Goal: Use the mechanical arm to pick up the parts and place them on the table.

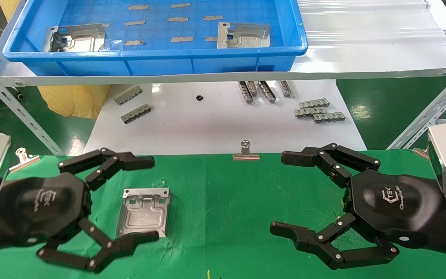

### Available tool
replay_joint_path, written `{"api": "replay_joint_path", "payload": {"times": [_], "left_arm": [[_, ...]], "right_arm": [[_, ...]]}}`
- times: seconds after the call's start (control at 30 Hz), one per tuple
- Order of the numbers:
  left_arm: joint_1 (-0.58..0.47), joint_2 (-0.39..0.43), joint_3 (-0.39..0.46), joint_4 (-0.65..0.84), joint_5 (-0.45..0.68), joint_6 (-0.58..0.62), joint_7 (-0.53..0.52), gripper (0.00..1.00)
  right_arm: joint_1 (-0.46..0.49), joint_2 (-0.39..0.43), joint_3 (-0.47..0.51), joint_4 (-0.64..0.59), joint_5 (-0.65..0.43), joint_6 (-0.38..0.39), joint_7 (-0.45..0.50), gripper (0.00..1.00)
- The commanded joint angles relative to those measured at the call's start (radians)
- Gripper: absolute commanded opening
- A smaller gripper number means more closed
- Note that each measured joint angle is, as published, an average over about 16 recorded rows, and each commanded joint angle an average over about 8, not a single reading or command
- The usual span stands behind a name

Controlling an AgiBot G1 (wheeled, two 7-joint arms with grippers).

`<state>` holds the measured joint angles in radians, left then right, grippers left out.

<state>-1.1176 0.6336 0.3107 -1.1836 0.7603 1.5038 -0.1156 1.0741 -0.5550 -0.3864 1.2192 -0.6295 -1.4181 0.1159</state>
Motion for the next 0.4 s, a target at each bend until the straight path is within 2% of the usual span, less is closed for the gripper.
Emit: {"api": "replay_joint_path", "payload": {"times": [0.03, 0.2, 0.4], "left_arm": [[0.019, -0.010, -0.014, -0.044, -0.013, -0.004, -0.032, 1.00], [0.052, -0.027, -0.037, -0.123, -0.036, -0.009, -0.083, 1.00], [0.061, -0.032, -0.044, -0.142, -0.044, -0.011, -0.090, 1.00]], "right_arm": [[0.000, 0.000, 0.000, 0.000, 0.000, 0.000, 0.000, 1.00], [0.000, 0.000, 0.000, 0.000, 0.000, 0.000, 0.000, 1.00], [0.000, 0.000, 0.000, 0.000, 0.000, 0.000, 0.000, 1.00]]}}
